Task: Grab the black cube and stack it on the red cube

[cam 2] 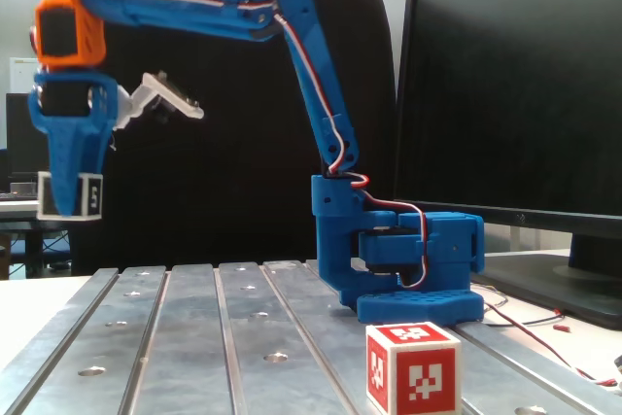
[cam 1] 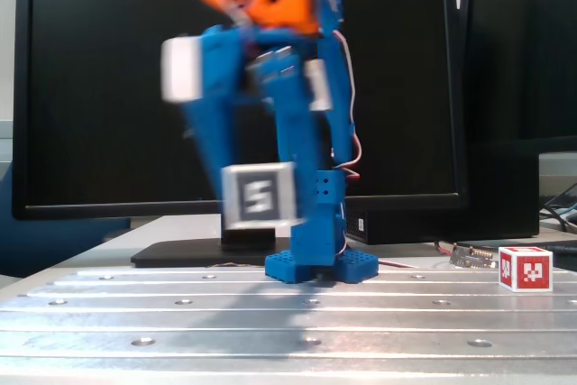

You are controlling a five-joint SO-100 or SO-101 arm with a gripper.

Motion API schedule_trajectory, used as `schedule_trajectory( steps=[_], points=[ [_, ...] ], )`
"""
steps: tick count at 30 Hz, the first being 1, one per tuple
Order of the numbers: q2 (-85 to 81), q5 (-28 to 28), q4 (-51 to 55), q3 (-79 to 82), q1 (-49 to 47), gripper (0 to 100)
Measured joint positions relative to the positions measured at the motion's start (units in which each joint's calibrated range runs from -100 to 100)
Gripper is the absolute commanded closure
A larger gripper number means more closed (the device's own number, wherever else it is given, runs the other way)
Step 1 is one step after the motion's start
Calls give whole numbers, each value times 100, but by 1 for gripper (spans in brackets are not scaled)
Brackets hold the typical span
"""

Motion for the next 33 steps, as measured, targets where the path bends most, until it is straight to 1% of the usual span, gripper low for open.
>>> schedule_trajectory(
  steps=[13,28,29,33],
  points=[
    [-778,-1564,0,942,-1830,82],
    [-1607,-2850,-112,2292,-4289,82],
    [-1632,-3002,-155,2373,-4437,81],
    [-1649,-3322,-249,2672,-4963,82]
  ],
)
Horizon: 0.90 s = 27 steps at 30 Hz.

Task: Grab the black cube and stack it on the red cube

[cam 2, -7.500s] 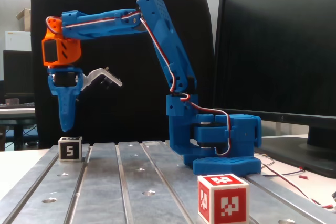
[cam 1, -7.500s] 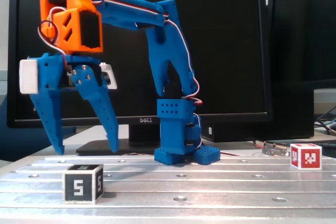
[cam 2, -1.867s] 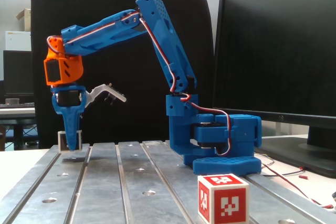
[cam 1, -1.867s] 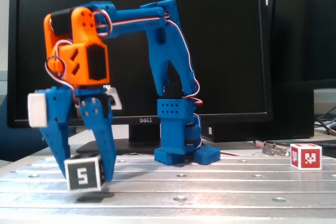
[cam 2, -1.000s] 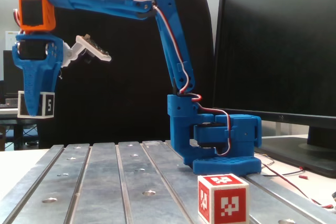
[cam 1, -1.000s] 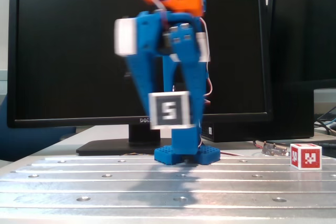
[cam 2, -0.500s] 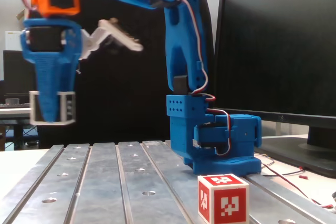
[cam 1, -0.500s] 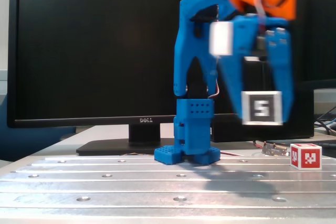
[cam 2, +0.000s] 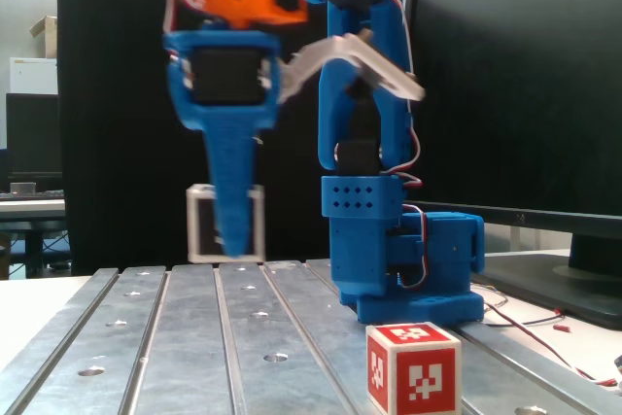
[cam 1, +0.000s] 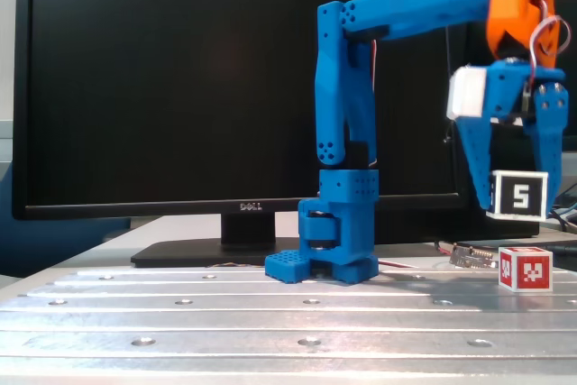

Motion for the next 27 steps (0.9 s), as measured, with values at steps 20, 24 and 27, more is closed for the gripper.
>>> schedule_trajectory(
  steps=[20,24,27],
  points=[
    [-17,-771,-627,571,-1822,81],
    [-17,-808,-928,987,-1904,82],
    [-34,-808,-980,1178,-1904,81]
  ],
)
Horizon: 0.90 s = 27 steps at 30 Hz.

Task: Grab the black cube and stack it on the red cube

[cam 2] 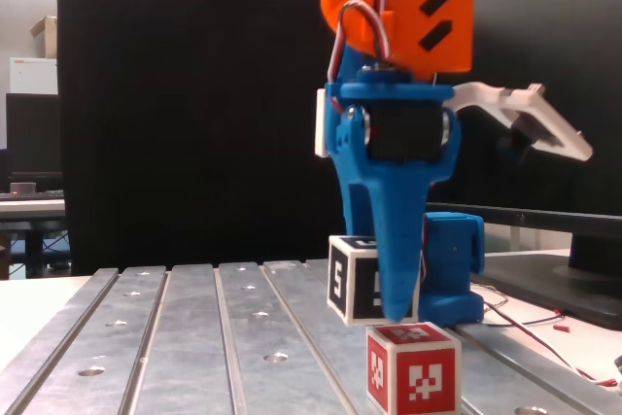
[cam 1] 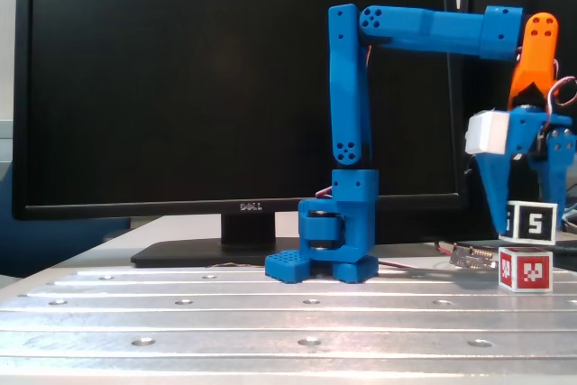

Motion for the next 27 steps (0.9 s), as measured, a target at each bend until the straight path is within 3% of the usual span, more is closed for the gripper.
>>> schedule_trajectory(
  steps=[27],
  points=[
    [-533,-105,-464,507,-267,82]
  ],
)
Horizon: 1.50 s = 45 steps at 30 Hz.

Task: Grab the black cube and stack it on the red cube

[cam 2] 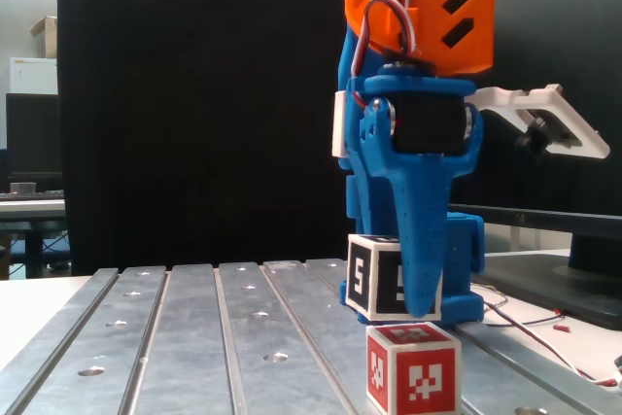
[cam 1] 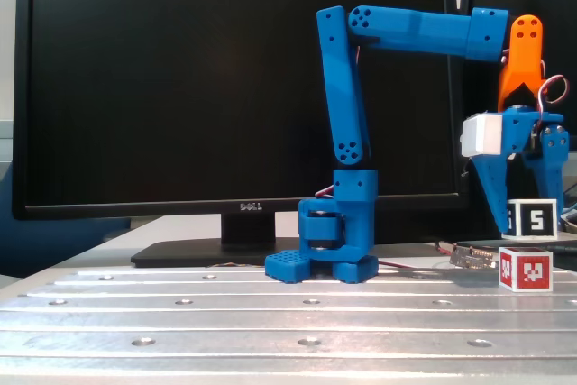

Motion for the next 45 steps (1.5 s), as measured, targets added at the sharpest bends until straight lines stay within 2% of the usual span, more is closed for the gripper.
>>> schedule_trajectory(
  steps=[45],
  points=[
    [195,-115,-335,254,-104,82]
  ],
)
